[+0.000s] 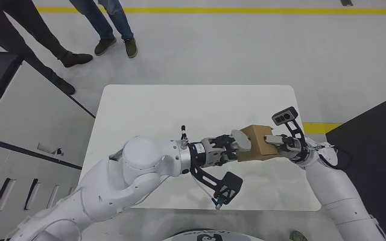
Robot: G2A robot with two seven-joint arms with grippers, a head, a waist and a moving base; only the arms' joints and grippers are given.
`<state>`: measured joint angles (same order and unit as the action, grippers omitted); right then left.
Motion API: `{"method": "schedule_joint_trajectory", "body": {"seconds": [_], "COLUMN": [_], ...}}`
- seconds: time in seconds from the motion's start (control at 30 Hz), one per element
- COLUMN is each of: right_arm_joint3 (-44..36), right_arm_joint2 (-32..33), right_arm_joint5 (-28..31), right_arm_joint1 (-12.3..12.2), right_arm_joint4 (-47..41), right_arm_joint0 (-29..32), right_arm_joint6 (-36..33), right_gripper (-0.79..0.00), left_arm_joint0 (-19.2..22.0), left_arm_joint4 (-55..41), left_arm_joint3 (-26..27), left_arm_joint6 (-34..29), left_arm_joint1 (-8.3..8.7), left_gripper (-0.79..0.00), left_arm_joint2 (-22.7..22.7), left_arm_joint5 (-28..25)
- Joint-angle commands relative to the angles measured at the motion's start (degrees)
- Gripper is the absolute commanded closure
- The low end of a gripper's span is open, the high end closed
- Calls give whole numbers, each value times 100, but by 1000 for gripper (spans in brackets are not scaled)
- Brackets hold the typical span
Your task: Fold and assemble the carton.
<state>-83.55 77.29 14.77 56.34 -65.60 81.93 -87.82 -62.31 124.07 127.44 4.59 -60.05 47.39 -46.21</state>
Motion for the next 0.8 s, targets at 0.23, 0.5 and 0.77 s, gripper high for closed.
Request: {"method": "schedule_joint_trajectory", "body": {"seconds": [0.23, 0.5, 0.77], "right_arm_joint3": [-700, -926, -926], "right_arm_joint2": [769, 952, 952], "right_arm_joint5": [662, 850, 850], "right_arm_joint1": [-103, -132, -132], "right_arm_joint4": [1547, 2059, 2059], "right_arm_joint0": [49, 89, 89], "right_arm_joint6": [492, 680, 680], "right_gripper": [0, 0, 0], "left_arm_joint0": [-704, -827, -1236], "left_arm_joint4": [-2187, -2507, -4777], "left_arm_joint3": [281, 288, -491], "left_arm_joint6": [-573, -786, -235], "left_arm_joint1": [93, 121, 143], "left_gripper": [-785, -785, -785], "left_arm_joint2": [1173, 1341, 2061], "left_arm_joint5": [-582, -841, -584]}}
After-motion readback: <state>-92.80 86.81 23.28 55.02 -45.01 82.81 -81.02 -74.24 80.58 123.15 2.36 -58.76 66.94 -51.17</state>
